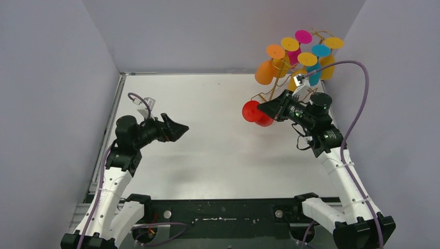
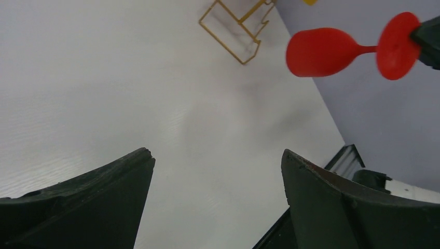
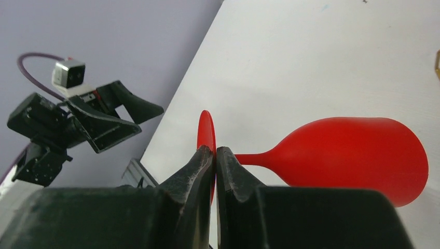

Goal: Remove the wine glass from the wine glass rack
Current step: Place the wine glass at the center of the board.

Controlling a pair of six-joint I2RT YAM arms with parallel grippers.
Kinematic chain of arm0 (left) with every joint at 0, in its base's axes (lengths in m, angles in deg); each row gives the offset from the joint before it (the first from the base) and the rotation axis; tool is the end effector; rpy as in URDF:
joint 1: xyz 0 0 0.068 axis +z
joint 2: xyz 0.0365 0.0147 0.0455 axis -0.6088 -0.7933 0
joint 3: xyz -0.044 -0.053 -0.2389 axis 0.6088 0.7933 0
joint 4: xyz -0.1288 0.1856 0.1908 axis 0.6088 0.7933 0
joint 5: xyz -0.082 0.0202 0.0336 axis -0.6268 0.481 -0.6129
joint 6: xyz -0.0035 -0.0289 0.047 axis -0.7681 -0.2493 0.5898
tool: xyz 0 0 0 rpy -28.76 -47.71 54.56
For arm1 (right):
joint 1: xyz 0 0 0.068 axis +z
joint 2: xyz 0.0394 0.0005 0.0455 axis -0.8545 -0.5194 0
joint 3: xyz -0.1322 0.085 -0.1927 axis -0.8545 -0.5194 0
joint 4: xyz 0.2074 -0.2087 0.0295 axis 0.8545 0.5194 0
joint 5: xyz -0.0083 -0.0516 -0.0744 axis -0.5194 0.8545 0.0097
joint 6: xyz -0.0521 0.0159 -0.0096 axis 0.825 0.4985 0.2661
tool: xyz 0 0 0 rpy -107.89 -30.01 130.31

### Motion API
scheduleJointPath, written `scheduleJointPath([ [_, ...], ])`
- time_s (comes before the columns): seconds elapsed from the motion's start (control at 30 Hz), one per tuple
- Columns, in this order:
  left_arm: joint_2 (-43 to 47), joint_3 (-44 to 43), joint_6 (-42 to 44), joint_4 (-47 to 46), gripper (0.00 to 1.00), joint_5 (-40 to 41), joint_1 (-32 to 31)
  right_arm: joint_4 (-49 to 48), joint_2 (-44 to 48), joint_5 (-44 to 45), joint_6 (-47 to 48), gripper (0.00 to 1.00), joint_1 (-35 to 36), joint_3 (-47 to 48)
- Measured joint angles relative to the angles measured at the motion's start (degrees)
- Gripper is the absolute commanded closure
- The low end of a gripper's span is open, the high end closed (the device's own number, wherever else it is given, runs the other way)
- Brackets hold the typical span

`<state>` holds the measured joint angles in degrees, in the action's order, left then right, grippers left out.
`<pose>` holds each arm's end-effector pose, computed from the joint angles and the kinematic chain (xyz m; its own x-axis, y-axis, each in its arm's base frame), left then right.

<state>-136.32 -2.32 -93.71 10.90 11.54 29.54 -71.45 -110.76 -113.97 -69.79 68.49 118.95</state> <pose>0.2404 -0.0528 0.2790 -0.5464 -0.3527 -0.7596 0.3755 0.7075 -0.5986 0.2621 0.0695 0.3643 -0.6151 0.3885 -0.6860 -0.4607 0.5290 0.7127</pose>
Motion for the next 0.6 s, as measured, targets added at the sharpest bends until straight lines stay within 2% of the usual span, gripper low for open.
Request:
scheduleJointPath([
  [0.2, -2.10, 0.04, -3.80, -9.90, 0.16, -10.91, -2.05, -1.33, -3.58, 1.09, 3.50, 1.00, 8.83, -0.02],
  [0.43, -5.35, 0.50, -7.58, -17.77, 0.25, -15.21, -10.08, -6.58, -7.32, -0.44, 4.04, 1.00, 14.88, -1.05],
  [0.53, -6.88, 1.05, -9.25, -21.70, 0.32, -15.82, -13.73, -9.07, -7.93, -1.77, 3.69, 1.00, 16.02, -2.14],
  [0.6, -8.07, 1.90, -10.64, -24.76, 0.40, -16.31, -15.80, -10.54, -8.55, -2.51, 3.48, 1.00, 16.72, -2.60],
])
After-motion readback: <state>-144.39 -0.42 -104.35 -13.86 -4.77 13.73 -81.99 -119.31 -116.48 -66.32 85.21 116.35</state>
